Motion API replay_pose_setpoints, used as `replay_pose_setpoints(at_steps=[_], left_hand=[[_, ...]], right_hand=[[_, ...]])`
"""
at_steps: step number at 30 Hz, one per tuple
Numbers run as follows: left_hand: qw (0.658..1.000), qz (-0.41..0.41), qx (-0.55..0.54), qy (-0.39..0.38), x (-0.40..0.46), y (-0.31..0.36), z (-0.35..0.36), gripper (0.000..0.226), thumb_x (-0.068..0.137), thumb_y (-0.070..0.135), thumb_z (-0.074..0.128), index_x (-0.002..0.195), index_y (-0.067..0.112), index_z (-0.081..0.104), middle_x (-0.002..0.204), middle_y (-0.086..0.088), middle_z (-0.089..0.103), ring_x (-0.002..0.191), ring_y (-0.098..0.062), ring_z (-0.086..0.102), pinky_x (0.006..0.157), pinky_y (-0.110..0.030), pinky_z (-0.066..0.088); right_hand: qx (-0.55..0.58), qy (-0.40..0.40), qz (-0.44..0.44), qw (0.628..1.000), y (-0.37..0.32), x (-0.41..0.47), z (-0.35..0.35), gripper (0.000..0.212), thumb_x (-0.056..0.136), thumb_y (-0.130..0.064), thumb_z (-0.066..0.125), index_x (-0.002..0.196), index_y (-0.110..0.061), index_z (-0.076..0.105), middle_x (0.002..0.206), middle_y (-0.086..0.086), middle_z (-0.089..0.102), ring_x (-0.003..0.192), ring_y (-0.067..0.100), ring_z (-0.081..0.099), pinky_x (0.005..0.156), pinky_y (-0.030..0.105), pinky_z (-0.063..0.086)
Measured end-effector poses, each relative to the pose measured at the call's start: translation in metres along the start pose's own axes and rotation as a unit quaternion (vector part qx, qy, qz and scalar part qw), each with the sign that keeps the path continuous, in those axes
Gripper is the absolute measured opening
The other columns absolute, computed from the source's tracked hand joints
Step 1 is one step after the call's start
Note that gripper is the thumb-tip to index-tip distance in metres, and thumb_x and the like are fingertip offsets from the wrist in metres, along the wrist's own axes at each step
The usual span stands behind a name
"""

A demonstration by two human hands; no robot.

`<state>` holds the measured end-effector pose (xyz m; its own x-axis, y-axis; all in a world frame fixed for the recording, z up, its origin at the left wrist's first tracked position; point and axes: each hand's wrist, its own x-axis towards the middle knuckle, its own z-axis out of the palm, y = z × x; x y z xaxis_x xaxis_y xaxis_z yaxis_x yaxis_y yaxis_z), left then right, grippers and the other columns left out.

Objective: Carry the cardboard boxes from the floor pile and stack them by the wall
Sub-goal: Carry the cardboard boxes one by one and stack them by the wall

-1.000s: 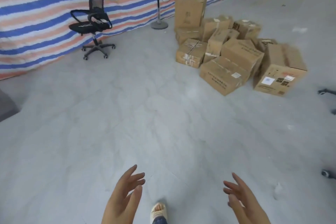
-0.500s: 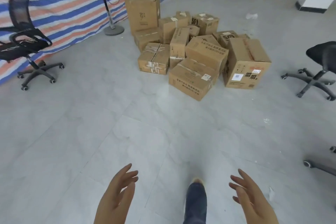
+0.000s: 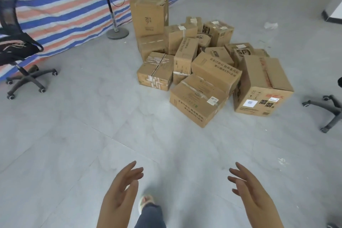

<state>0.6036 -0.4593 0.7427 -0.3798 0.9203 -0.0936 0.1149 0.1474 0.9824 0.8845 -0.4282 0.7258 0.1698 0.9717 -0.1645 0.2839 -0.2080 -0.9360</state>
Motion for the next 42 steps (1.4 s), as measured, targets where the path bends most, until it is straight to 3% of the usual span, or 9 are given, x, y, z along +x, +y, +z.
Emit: replay_pose_setpoints(at_steps=[3, 7, 12, 18, 23, 27, 31, 37, 42], left_hand=[[1.000, -0.020, -0.010, 0.001, 0.059, -0.003, 0.013, 0.042, 0.090, -0.014, 0.045, 0.110, 0.018, 0.063, 0.099, 0.005, 0.073, 0.092, -0.010, 0.069, 0.085, -0.041, 0.053], [1.000, -0.006, -0.014, 0.000, 0.159, 0.007, 0.031, 0.041, 0.090, -0.015, 0.044, 0.110, 0.016, 0.063, 0.095, -0.002, 0.074, 0.088, -0.010, 0.069, 0.073, -0.025, 0.057], [0.998, 0.033, -0.001, -0.047, 0.300, 0.045, 0.047, 0.043, 0.091, -0.012, 0.044, 0.114, 0.020, 0.062, 0.100, 0.003, 0.073, 0.092, -0.009, 0.068, 0.074, -0.023, 0.056], [0.991, 0.027, 0.050, -0.124, 0.436, 0.066, 0.086, 0.041, 0.093, -0.001, 0.049, 0.115, 0.032, 0.060, 0.106, 0.010, 0.071, 0.097, -0.008, 0.067, 0.087, -0.041, 0.052], [0.983, -0.001, 0.073, -0.171, 0.511, 0.066, 0.146, 0.042, 0.094, 0.001, 0.050, 0.114, 0.037, 0.060, 0.107, 0.012, 0.070, 0.099, -0.006, 0.066, 0.092, -0.044, 0.048], [0.981, -0.012, 0.079, -0.175, 0.574, 0.063, 0.203, 0.040, 0.093, 0.004, 0.051, 0.115, 0.036, 0.059, 0.105, 0.014, 0.070, 0.100, -0.005, 0.065, 0.087, -0.035, 0.048], [0.983, -0.070, 0.078, -0.151, 0.647, 0.054, 0.256, 0.035, 0.095, 0.002, 0.050, 0.113, 0.031, 0.060, 0.102, 0.001, 0.071, 0.092, -0.005, 0.067, 0.078, -0.028, 0.055], [0.961, -0.186, 0.125, -0.163, 0.759, -0.006, 0.340, 0.027, 0.098, 0.009, 0.046, 0.119, 0.022, 0.056, 0.103, 0.003, 0.068, 0.101, -0.015, 0.063, 0.080, -0.028, 0.049], [0.916, -0.250, 0.230, -0.211, 0.852, -0.140, 0.419, 0.024, 0.098, 0.014, 0.049, 0.119, 0.023, 0.054, 0.110, -0.006, 0.065, 0.100, -0.020, 0.061, 0.094, -0.040, 0.048]], right_hand=[[-0.005, 0.005, 0.007, 1.000, -0.006, 0.057, 0.014, 0.040, 0.094, -0.007, 0.052, 0.115, -0.041, 0.056, 0.110, -0.017, 0.069, 0.095, -0.003, 0.066, 0.083, 0.028, 0.052], [0.010, 0.047, 0.004, 0.999, -0.021, 0.140, 0.041, 0.040, 0.094, -0.006, 0.051, 0.117, -0.038, 0.055, 0.111, -0.015, 0.067, 0.095, -0.001, 0.066, 0.083, 0.029, 0.053], [0.052, 0.121, 0.008, 0.991, -0.054, 0.240, 0.072, 0.038, 0.093, -0.008, 0.048, 0.128, -0.021, 0.055, 0.114, -0.007, 0.067, 0.092, 0.000, 0.067, 0.078, 0.028, 0.056], [0.047, 0.157, 0.033, 0.986, -0.079, 0.324, 0.095, 0.036, 0.093, -0.017, 0.047, 0.125, -0.031, 0.052, 0.113, -0.015, 0.065, 0.096, -0.001, 0.066, 0.082, 0.028, 0.054], [0.056, 0.189, 0.112, 0.974, -0.061, 0.387, 0.090, 0.036, 0.095, -0.007, 0.048, 0.127, -0.024, 0.055, 0.113, -0.006, 0.067, 0.093, 0.002, 0.066, 0.079, 0.027, 0.055], [0.057, 0.178, 0.156, 0.970, -0.046, 0.471, 0.080, 0.035, 0.095, -0.008, 0.049, 0.125, -0.025, 0.055, 0.112, -0.005, 0.067, 0.092, 0.006, 0.066, 0.077, 0.026, 0.055], [0.038, 0.140, 0.195, 0.970, -0.040, 0.567, 0.061, 0.033, 0.096, -0.009, 0.049, 0.126, -0.023, 0.055, 0.111, -0.002, 0.067, 0.094, 0.016, 0.067, 0.086, 0.041, 0.053], [0.003, 0.069, 0.307, 0.949, 0.020, 0.679, 0.027, 0.028, 0.098, -0.013, 0.048, 0.123, -0.024, 0.055, 0.108, -0.002, 0.067, 0.098, 0.015, 0.066, 0.080, 0.035, 0.053], [-0.036, 0.086, 0.404, 0.910, 0.156, 0.758, 0.045, 0.026, 0.098, -0.014, 0.051, 0.122, -0.022, 0.056, 0.109, 0.005, 0.068, 0.095, 0.020, 0.066, 0.084, 0.043, 0.051]])
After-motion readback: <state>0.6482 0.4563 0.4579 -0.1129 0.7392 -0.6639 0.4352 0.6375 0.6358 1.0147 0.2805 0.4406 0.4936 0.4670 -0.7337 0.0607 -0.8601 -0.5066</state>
